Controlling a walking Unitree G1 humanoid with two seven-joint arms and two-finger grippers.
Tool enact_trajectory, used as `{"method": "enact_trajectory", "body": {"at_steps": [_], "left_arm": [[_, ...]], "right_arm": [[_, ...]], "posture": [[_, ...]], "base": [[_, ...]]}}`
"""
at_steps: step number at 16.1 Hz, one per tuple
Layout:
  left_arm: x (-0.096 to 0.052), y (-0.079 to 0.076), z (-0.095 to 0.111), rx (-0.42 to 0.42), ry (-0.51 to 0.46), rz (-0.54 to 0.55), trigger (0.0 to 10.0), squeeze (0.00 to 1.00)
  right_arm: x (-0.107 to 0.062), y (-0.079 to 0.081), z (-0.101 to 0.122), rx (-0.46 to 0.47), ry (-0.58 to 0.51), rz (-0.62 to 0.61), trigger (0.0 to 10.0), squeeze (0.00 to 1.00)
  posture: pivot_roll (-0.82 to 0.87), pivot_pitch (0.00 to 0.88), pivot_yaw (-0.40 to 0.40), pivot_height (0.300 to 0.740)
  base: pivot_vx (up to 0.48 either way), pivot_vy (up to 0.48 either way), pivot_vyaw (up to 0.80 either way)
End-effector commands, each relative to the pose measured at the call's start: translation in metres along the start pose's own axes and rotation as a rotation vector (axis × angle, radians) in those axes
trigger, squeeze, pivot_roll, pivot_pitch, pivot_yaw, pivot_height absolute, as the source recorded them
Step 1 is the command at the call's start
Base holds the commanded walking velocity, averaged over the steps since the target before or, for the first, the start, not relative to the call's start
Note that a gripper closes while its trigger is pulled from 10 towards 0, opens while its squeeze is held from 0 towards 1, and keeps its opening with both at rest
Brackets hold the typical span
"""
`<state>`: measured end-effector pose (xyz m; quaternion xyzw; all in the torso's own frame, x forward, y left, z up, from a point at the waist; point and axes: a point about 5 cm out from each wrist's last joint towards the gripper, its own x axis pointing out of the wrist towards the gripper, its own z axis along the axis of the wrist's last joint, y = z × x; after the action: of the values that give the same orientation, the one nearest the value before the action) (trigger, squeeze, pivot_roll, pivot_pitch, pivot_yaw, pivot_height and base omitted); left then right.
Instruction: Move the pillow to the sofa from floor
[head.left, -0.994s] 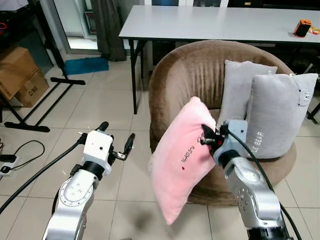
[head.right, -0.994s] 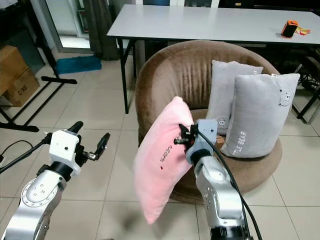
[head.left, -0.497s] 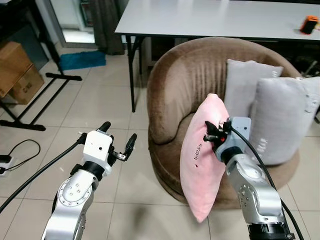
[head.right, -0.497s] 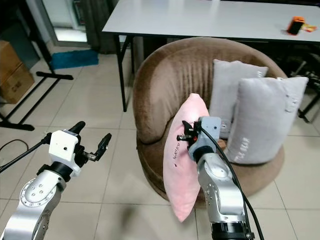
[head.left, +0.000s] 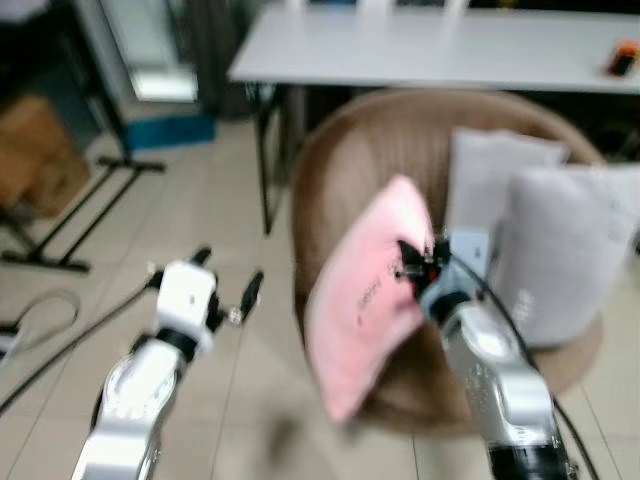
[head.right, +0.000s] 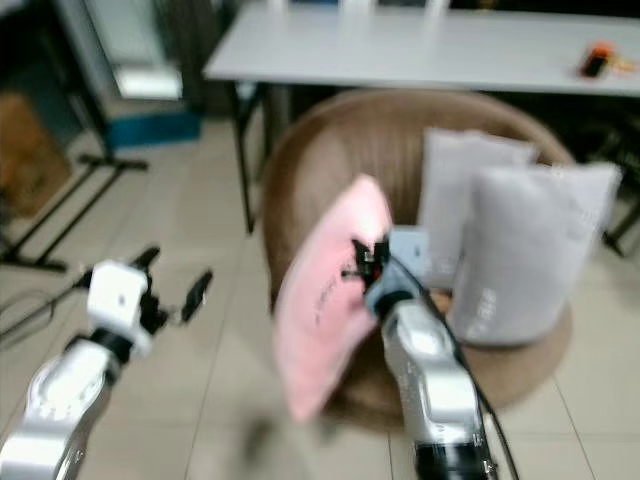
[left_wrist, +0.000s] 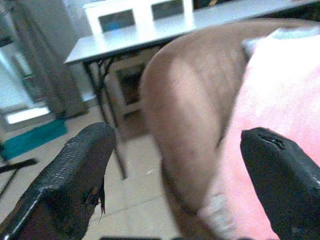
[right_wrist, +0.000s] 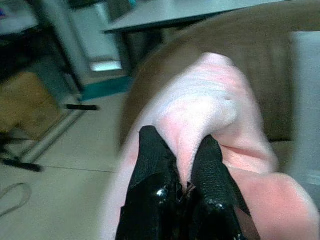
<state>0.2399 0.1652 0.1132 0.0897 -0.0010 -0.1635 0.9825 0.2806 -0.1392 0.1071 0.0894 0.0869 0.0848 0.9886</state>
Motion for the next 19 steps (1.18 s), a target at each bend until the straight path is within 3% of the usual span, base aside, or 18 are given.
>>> {"method": "enact_trajectory", "body": {"at_steps": [1,13,17,19], "left_arm": [[-0.0024,0.0016,0.0007,0.006,0.003,-0.006,10.0,0.0],[-0.0046,0.0021,0.0012,0.006,0.003,-0.005,10.0,0.0],[-0.0051,0.001,0.001,0.005,0.004,-0.013,10.0,0.0],[-0.0057,-0.0004,0.0006,-0.011,0.002,-0.025,10.0,0.0]], "right_arm": [[0.0009,-0.0007,0.012,-0.004,-0.059,-0.003,10.0,0.0],[0.0021,0.0014,0.0108,-0.009,-0.051,0.003,10.0,0.0],[0.0025,0.0042,0.0105,-0.01,-0.05,0.025,10.0,0.0],[0.0055,0.0085,0.0118,-0.029,-0.053,0.054,10.0,0.0]], "posture": [[0.01,0.0,0.007,0.74],[0.01,0.0,0.007,0.74],[0.01,0.0,0.006,0.74],[0.01,0.0,0.003,0.74]], "base": [[0.334,0.0,0.0],[0.337,0.0,0.0],[0.331,0.0,-0.78],[0.152,0.0,0.0]]}}
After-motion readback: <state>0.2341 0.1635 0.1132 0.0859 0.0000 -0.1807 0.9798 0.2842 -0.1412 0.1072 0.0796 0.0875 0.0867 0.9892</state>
